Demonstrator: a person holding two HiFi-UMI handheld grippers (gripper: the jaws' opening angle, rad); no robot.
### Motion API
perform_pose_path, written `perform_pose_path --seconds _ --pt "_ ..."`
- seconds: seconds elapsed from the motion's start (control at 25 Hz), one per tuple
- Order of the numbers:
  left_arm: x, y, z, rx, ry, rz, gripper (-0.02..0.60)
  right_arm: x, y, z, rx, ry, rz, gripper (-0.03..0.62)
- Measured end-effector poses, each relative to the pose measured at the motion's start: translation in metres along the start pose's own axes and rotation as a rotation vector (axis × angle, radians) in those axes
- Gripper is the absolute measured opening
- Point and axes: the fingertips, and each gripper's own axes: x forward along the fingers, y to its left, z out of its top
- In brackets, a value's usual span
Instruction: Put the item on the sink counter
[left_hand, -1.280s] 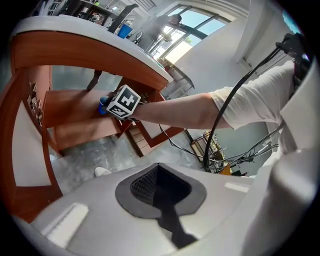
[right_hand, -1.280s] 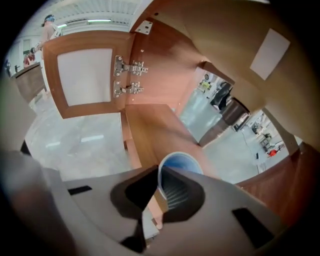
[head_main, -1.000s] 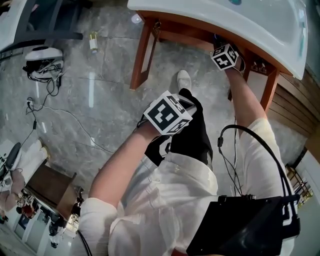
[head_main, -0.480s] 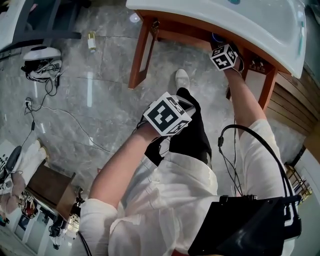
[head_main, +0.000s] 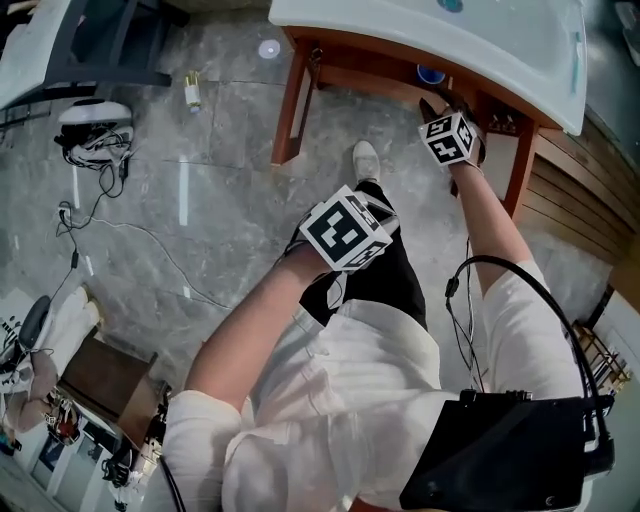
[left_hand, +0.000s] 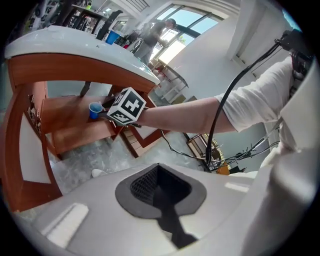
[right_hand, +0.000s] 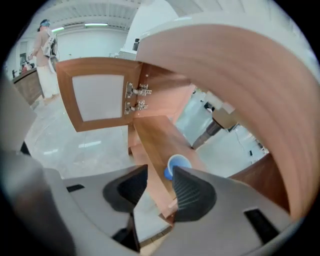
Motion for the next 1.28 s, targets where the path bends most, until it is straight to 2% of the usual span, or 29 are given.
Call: perform_pose_path --seconds 0.28,0.36,0.44,0.64,0.92,1.12,1.28 --pt "-0.032 -0.059 -0.020 0.101 -0.008 0.009 0.005 -0.124 0.049 0.019 0.244 -0.097 0.037 0.138" --pt "-0.043 -0.078 -0.031 0.128 -0.005 0.021 0.005 -0.167 0.066 0.024 0.322 -0.120 0.066 0.064" --pt "-0.055 -0.096 -0.041 0.146 -0.009 0.026 0.005 -0.212 0.084 0.030 0.407 -0.148 0.101 0.018" --pt "-0.082 -0.139 -0.053 0.158 -0.024 0.022 0.005 -0.313 0.116 0.053 0.535 -0.226 0.140 0.011" --pt "-0.091 -0.182 -0.054 0.223 -0.010 0.028 0.005 -0.392 0.146 0.063 0.577 -0.261 0.191 0.009" --pt "-0.084 -0.205 -0.060 0.196 -0.026 0.062 0.005 -0.430 0.166 0.069 0.529 -0.290 0.264 0.009" --pt "-0.080 -0.233 -0.058 0.175 -0.060 0.063 0.005 -0.465 0.166 0.065 0.485 -0.315 0.294 0.008"
